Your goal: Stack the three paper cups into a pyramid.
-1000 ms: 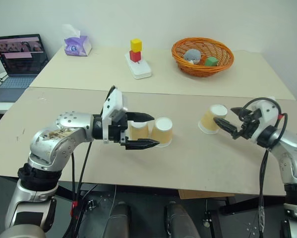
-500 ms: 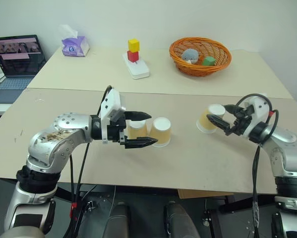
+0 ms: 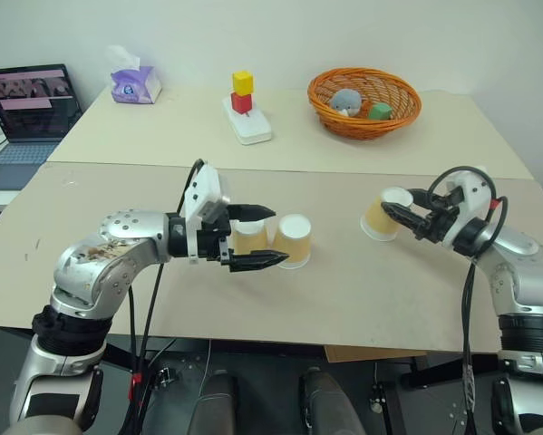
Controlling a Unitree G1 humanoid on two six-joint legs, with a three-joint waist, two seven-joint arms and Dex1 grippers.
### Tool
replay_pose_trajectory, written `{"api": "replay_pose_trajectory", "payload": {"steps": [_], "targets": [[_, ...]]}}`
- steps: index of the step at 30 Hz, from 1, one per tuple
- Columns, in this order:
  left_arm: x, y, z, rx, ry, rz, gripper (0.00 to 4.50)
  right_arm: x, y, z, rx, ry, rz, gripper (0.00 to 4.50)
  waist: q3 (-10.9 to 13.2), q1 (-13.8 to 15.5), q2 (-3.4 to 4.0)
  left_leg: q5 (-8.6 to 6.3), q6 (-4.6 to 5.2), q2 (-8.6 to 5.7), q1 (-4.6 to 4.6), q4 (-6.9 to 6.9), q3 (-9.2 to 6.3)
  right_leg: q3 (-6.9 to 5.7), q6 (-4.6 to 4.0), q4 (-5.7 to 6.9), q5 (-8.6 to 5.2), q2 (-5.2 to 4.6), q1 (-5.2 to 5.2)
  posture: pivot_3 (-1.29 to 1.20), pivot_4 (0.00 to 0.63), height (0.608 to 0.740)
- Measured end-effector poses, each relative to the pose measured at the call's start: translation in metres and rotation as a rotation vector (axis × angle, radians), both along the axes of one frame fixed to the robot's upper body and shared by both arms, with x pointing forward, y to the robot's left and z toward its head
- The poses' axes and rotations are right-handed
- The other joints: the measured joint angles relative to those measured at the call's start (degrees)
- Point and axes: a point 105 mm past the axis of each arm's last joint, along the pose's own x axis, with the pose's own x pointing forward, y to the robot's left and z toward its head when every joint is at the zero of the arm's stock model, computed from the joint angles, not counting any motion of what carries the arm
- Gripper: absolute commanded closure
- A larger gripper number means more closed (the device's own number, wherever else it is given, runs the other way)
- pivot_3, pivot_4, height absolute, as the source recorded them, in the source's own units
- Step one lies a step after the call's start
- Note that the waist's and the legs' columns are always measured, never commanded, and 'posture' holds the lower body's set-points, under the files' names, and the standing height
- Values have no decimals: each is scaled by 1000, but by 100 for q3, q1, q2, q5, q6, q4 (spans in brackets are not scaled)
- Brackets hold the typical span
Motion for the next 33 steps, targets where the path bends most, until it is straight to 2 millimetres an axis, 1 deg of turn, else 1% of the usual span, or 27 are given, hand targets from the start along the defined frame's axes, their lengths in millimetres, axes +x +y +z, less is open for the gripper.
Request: {"api": "replay_pose_trajectory", "payload": {"steps": [3,6,9,10,12,13,15,16,18,20,22,23,24,26,28,30,33], "targets": [[2,8,3,-7,-4,32,0,1,-1,0,-3,-2,-6,1685,1,-3,0,0,0,1,0,0,0,0,0,1,0,1,-2,0,150,658],[6,24,12,-9,-7,93,0,4,-1,6,-3,-22,-7,1685,2,-23,3,0,0,1,0,0,1,2,0,5,0,0,-4,0,150,658],[12,49,20,5,-18,186,0,9,4,29,13,-81,15,1685,7,-42,9,0,0,1,1,0,3,4,-3,12,-2,1,-8,0,150,658],[12,53,22,11,-21,201,0,9,5,35,13,-94,23,1685,8,-40,10,0,0,1,1,0,3,3,-4,11,-2,1,-8,0,150,658],[12,67,23,25,-17,246,0,9,13,54,22,-141,75,1685,10,-35,13,0,0,1,0,0,2,2,-7,11,-4,1,-9,0,150,658],[11,70,23,24,-11,256,0,9,16,60,25,-157,96,1685,12,-32,16,0,0,1,0,0,3,2,-7,10,-4,0,-9,0,150,658],[9,74,18,19,17,266,0,7,29,80,48,-200,171,1685,17,-26,19,0,0,2,0,0,3,2,-7,11,-4,-1,-9,0,150,658],[7,75,16,18,32,266,0,5,36,91,54,-224,210,1685,18,-23,19,0,0,2,0,0,2,0,-7,11,-4,-1,-9,0,150,658],[4,74,12,21,45,262,0,1,47,105,66,-250,280,1685,19,-16,20,0,0,2,0,0,1,0,-7,10,-4,-2,-9,0,150,658],[-1,74,8,24,65,255,0,-2,62,115,66,-256,362,1685,19,-18,21,0,0,2,0,0,2,1,-7,9,-4,-3,-9,0,150,658],[-7,71,4,27,79,240,0,-6,83,122,53,-251,465,1685,20,-18,21,0,0,3,0,0,0,-1,-7,9,-4,-2,-9,0,150,658],[-7,71,3,25,86,240,0,-7,91,123,60,-243,499,1685,20,-23,22,0,0,4,1,0,0,-1,-8,9,-4,-2,-9,0,150,658],[-9,71,0,25,99,240,0,-8,105,125,70,-228,561,1685,21,-39,24,0,0,4,2,-1,0,0,-8,11,-4,-1,-9,0,150,658],[-12,70,-5,25,126,235,0,-13,126,126,87,-201,661,1685,22,-42,25,0,0,6,2,-2,-2,-3,-11,12,-6,-1,-10,0,150,658],[-12,70,-7,26,131,234,0,-15,140,123,87,-171,711,1685,24,-32,27,0,0,4,0,-1,-1,-4,-11,10,-6,-3,-11,0,150,658],[-12,70,-7,26,132,233,0,-15,150,117,76,-136,739,1685,24,-2,28,0,0,1,-1,-1,-2,-6,-11,9,-6,-8,-10,0,150,658],[-12,70,-7,24,130,238,0,-18,158,108,56,-89,782,1685,26,15,29,0,0,-2,-3,-1,-2,-7,-10,7,-5,-11,-10,0,150,658]]}}
